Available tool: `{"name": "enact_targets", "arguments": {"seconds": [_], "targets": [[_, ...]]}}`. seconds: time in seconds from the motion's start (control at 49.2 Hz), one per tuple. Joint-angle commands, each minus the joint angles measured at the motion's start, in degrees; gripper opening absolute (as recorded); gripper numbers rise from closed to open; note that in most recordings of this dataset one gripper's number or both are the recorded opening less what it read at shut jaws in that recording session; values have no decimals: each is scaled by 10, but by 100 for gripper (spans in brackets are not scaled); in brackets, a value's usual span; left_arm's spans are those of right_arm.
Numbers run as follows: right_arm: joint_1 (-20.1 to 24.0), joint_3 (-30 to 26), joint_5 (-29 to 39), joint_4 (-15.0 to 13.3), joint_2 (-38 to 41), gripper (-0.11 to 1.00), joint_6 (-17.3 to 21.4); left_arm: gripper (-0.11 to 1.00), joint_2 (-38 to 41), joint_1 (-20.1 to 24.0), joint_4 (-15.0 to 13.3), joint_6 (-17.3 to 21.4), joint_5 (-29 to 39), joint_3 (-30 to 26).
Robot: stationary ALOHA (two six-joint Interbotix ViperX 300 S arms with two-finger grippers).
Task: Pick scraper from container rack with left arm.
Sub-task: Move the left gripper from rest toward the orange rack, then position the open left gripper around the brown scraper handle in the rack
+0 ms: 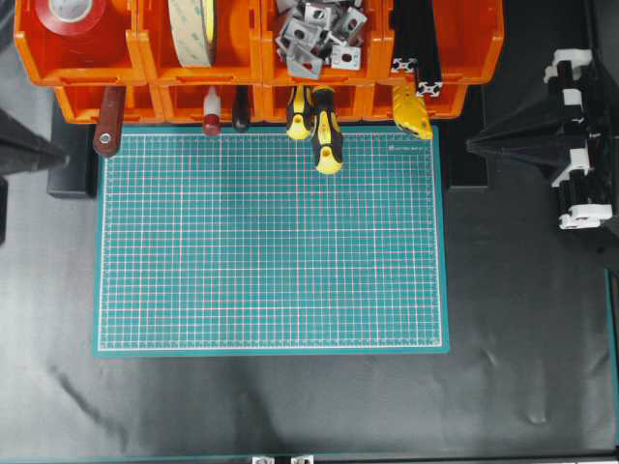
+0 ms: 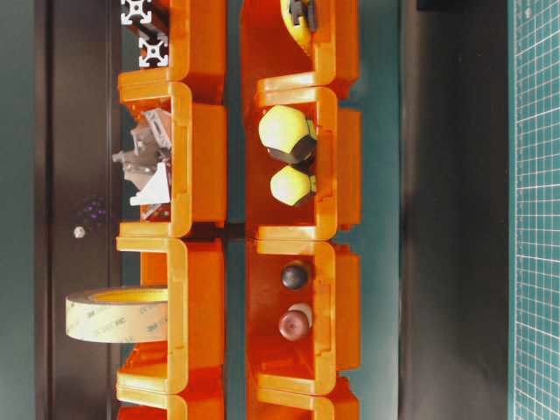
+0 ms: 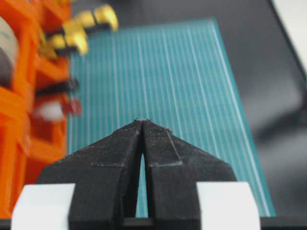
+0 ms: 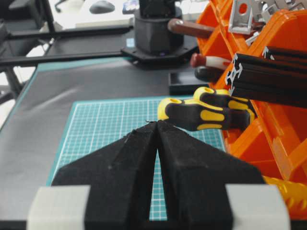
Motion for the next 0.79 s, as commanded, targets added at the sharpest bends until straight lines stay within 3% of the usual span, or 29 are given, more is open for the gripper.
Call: {"name": "enact_targets", "arguments": {"seconds": [0.0,0.102,0.163,0.244,0.345,0.406,0.467,0.508,0.589,0.772], "targets": [[1,-19,-7,1,4,1,2,0,39,-39,14,3,106,-64],[1,-18,-4,1,4,1,8,0,97,-99,47,-5,211,-111],[1,-18,0,1,4,1,12,0,127,-134,97,-25,246,-131],[1,-17,4,1,4,1,16,0,159,-190,214,-90,278,-151],[1,-17,11,1,3,1,24,0,191,-258,378,-213,324,-156],[1,-17,13,1,4,1,29,0,209,-291,450,-278,367,-149],[1,-17,16,1,4,1,33,0,229,-316,501,-331,416,-142],[2,-17,17,1,3,1,35,0,244,-327,515,-356,448,-138],[2,-17,18,1,3,1,40,0,273,-332,516,-381,498,-133],[2,-17,24,1,2,1,43,0,323,-338,516,-394,504,-116]]}}
